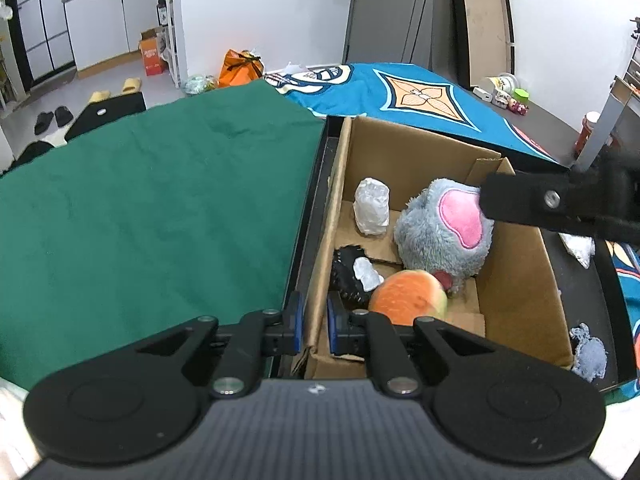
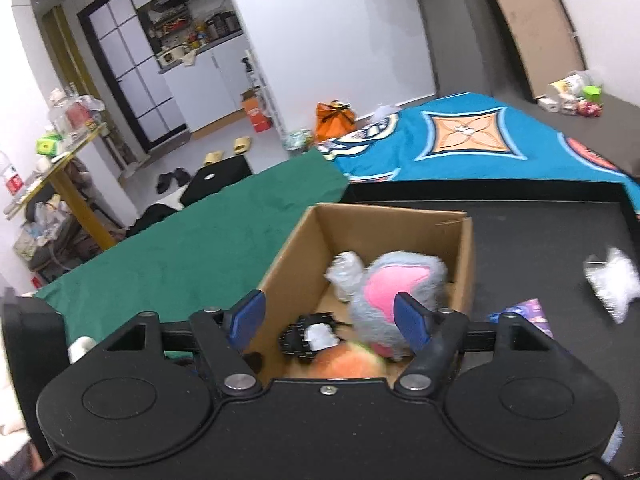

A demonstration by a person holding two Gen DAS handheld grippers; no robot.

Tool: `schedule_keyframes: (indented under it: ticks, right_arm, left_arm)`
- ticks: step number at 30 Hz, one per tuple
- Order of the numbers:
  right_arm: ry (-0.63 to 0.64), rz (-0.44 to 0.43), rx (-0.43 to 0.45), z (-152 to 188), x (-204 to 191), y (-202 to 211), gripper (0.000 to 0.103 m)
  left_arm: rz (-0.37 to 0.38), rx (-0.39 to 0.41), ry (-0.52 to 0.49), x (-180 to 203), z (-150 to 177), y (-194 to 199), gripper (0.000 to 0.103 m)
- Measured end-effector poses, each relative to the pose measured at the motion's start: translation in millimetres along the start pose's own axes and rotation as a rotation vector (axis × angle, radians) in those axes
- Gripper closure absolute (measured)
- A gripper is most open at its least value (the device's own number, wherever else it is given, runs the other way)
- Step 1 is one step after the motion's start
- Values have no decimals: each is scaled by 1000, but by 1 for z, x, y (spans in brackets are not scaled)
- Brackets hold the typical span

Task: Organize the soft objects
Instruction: 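Move the open right tool over the blue denim bunny plush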

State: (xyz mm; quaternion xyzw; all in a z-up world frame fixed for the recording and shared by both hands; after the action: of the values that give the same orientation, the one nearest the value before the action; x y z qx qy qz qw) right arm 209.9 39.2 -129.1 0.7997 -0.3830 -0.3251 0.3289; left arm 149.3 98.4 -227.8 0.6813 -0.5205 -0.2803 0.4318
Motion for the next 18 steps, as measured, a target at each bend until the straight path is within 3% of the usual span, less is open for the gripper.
schedule_keyframes:
  ticks: [10, 18]
  right_arm:
    - [-69, 128, 2, 14, 50, 17, 33]
    - [-109, 171, -17, 27, 78, 20, 32]
  left_arm:
    - [-24, -4, -6, 8, -1, 4, 88]
    - [-49, -21, -27, 18, -5, 4, 67]
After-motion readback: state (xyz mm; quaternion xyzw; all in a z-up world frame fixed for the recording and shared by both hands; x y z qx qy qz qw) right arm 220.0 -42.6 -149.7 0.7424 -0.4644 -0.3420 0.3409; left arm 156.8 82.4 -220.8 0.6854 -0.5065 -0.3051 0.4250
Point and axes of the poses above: each gripper's, at about its wrist camera, not at the fingertips, and y roughly against the way its jaws point, x to its right, z to its underside, the point moved 9 cm from there along -y, roughly the way its jaws point, and after that the axes turned 11 degrees about -x, right-handed, at the moved point
